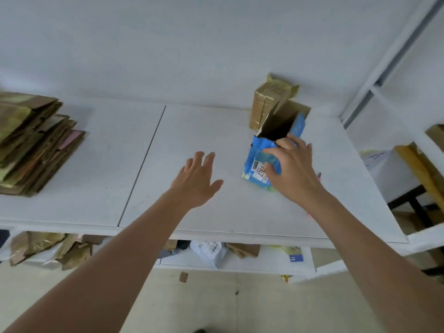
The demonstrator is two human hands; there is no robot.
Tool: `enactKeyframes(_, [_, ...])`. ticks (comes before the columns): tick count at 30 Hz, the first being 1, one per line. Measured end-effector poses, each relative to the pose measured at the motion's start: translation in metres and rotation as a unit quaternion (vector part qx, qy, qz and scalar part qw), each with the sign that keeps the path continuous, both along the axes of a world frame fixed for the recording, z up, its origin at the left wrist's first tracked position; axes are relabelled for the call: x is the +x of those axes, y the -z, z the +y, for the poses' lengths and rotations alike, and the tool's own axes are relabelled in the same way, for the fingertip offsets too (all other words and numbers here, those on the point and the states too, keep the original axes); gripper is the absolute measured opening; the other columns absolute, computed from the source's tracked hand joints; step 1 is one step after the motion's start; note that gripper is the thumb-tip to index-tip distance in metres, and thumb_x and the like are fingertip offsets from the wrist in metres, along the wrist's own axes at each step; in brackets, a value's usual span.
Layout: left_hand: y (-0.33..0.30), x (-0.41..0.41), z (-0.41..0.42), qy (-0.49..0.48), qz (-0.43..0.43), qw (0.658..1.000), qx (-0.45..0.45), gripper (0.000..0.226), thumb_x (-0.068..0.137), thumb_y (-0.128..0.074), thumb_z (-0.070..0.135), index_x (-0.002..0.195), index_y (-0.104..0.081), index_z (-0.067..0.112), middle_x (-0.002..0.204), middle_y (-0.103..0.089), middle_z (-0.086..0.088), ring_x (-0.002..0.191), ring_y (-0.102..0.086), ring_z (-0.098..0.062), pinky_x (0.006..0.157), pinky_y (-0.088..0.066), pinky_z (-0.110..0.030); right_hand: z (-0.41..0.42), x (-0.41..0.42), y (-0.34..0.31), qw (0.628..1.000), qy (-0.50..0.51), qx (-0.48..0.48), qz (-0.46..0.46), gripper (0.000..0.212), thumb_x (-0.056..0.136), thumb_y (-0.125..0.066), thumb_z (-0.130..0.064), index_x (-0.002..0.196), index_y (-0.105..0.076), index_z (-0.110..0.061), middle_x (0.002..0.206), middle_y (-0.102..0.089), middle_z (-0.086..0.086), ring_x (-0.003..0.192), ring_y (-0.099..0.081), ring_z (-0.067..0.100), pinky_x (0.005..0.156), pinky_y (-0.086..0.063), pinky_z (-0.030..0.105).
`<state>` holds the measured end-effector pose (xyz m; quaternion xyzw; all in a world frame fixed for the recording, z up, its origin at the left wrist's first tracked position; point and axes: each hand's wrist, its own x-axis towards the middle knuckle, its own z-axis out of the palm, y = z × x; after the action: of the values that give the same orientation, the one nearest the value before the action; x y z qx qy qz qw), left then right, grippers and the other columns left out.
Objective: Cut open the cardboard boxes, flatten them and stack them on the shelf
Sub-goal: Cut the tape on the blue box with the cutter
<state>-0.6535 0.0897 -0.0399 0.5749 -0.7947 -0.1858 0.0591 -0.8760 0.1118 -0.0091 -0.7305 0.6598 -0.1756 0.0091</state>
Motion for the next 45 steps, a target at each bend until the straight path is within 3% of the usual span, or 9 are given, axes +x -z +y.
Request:
enactKeyframes(4, [-0.002, 0.024, 0.018, -0.022, 0.091, 0.992, 0.083, 0.097, 0.086, -0.059, 0.060, 0.158, -0.003, 0.025, 0.162, -0.006, -0.003, 0.147, -0.018, -0.032, 0.114, -0.029, -0.048, 0.044, 0.017, -0.019, 0.977, -0.060, -0.043, -0.201, 0.028, 0.091, -0.064, -0.006, 0.118, -0.070, -0.007, 0.112, -0.057, 0.005, 0.117, -0.050, 0.018, 0.101, -0.035, 0.022])
enactKeyframes(7, [-0.013, 0.046, 0.023, -0.092, 0.180, 0.970, 0.137, 0.105, 0.068, -0.058, 0.074, 0.155, -0.008, 0.042, 0.161, -0.010, 0.001, 0.145, -0.023, -0.028, 0.110, -0.033, -0.048, 0.059, 0.018, -0.034, 0.908, -0.035, -0.012, -0.417, 0.023, 0.092, -0.065, -0.008, 0.109, -0.074, -0.021, 0.108, -0.061, -0.010, 0.106, -0.059, 0.006, 0.081, -0.050, 0.022])
enactKeyframes(14, [-0.037, 0.080, 0.034, -0.097, 0.410, 0.868, 0.262, 0.043, 0.073, -0.054, 0.070, 0.116, -0.055, 0.066, 0.135, -0.050, 0.024, 0.135, -0.039, -0.012, 0.101, -0.032, -0.041, 0.071, 0.003, -0.017, 0.553, 0.147, 0.125, -0.811, 0.017, 0.089, -0.065, -0.007, 0.104, -0.073, -0.009, 0.104, -0.075, 0.004, 0.106, -0.070, 0.026, 0.082, -0.059, 0.053])
enactKeyframes(18, [-0.053, 0.059, 0.035, -0.092, 0.420, 0.859, 0.277, 0.043, 0.075, -0.048, 0.074, 0.118, -0.049, 0.067, 0.140, -0.042, 0.017, 0.128, -0.043, -0.019, 0.109, -0.036, -0.049, 0.077, 0.005, 0.011, 0.466, 0.218, 0.117, -0.849, 0.021, 0.090, -0.063, 0.002, 0.109, -0.069, -0.003, 0.108, -0.074, 0.013, 0.100, -0.072, 0.031, 0.072, -0.061, 0.048])
enactKeyframes(26, [-0.053, -0.018, 0.022, -0.123, 0.361, 0.915, 0.132, 0.030, 0.091, -0.056, 0.057, 0.116, -0.054, 0.041, 0.126, -0.048, 0.006, 0.089, -0.051, 0.000, 0.064, -0.038, -0.018, 0.088, -0.013, 0.034, 0.698, 0.294, 0.301, -0.579, 0.025, 0.094, -0.060, -0.014, 0.118, -0.068, -0.016, 0.124, -0.062, 0.007, 0.103, -0.058, 0.016, 0.082, -0.058, 0.036])
enactKeyframes(29, [-0.042, -0.039, 0.020, -0.132, 0.350, 0.919, 0.123, 0.022, 0.093, -0.062, 0.043, 0.107, -0.047, 0.036, 0.121, -0.047, -0.001, 0.080, -0.051, -0.009, 0.055, -0.037, -0.020, 0.083, -0.031, 0.029, 0.809, 0.298, 0.230, -0.452, 0.028, 0.096, -0.057, -0.019, 0.123, -0.063, -0.012, 0.128, -0.061, 0.012, 0.112, -0.059, 0.026, 0.091, -0.052, 0.037])
enactKeyframes(33, [-0.025, -0.053, 0.020, -0.132, 0.319, 0.930, 0.124, 0.027, 0.092, -0.065, 0.019, 0.106, -0.044, 0.029, 0.121, -0.046, -0.006, 0.074, -0.049, -0.015, 0.048, -0.037, -0.017, 0.064, -0.057, 0.011, 0.793, 0.175, 0.129, -0.569, 0.039, 0.097, -0.056, -0.040, 0.136, -0.050, -0.041, 0.130, -0.054, -0.012, 0.114, -0.053, 0.006, 0.088, -0.047, 0.028])
enactKeyframes(39, [-0.012, -0.081, 0.022, -0.210, 0.318, 0.919, 0.105, 0.030, 0.095, -0.059, 0.013, 0.113, -0.042, 0.030, 0.120, -0.044, -0.013, 0.074, -0.050, -0.016, 0.051, -0.038, -0.018, 0.046, -0.073, 0.029, 0.927, 0.023, 0.101, -0.359, 0.045, 0.089, -0.072, -0.026, 0.132, -0.060, -0.022, 0.128, -0.048, -0.005, 0.118, -0.050, 0.007, 0.102, -0.036, 0.013])
enactKeyframes(45, [-0.004, -0.110, 0.019, -0.424, 0.456, 0.773, 0.124, 0.049, 0.092, -0.068, 0.026, 0.133, -0.041, 0.027, 0.124, -0.057, -0.011, 0.102, -0.061, -0.029, 0.080, -0.055, -0.040, 0.029, -0.106, 0.037, 0.925, -0.077, 0.128, -0.350, 0.037, 0.095, -0.064, -0.021, 0.131, -0.061, -0.022, 0.118, -0.051, -0.006, 0.108, -0.056, 0.007, 0.097, -0.047, 0.022])
